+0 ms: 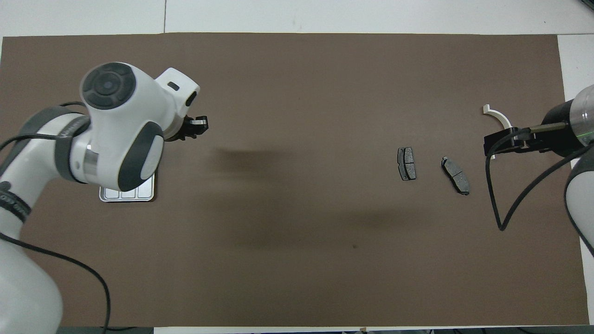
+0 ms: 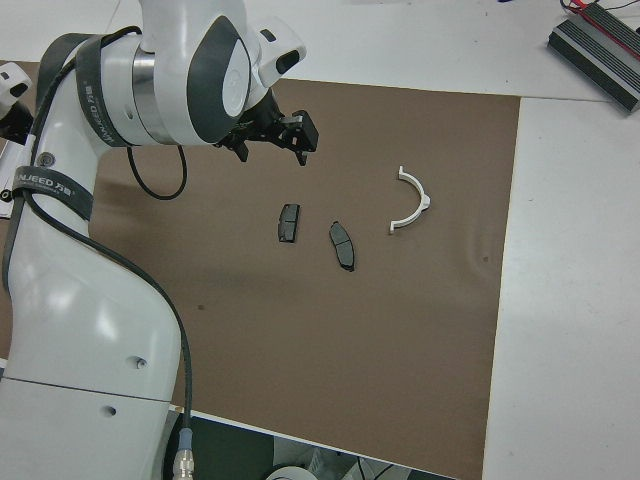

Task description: Pick bearing gear from pile to tray

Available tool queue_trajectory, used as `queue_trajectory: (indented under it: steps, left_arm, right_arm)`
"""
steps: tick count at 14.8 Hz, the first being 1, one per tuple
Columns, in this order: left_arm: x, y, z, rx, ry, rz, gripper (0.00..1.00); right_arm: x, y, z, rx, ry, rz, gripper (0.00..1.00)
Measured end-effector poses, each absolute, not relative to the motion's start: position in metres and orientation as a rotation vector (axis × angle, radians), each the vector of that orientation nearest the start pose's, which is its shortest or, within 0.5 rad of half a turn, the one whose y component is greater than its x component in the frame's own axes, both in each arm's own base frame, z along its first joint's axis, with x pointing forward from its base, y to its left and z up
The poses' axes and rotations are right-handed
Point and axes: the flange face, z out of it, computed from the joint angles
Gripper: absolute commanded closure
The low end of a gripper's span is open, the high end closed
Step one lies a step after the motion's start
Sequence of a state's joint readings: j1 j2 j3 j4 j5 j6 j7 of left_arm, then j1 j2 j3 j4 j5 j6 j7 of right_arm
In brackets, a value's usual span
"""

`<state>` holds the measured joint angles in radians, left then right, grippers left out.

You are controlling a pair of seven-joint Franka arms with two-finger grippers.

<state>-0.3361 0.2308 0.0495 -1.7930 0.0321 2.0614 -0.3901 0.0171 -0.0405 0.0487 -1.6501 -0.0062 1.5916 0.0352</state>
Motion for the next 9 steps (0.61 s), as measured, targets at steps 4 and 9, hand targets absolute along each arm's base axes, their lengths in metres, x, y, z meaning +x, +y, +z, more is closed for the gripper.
queue_trajectory:
  steps: [4, 9]
  left_arm:
    - [0.615, -0.061, 0.421, -3.103, 0.021, -0.035, 1.0]
    - [0.603, 0.009, 0.368, -3.101, 0.092, -0.069, 1.0]
  right_arm:
    - [0.54, 0.036, 0.615, -3.15, -0.05, 0.016, 0.0]
    - [0.535, 0.036, 0.625, -3.15, -0.049, -0.013, 0.0]
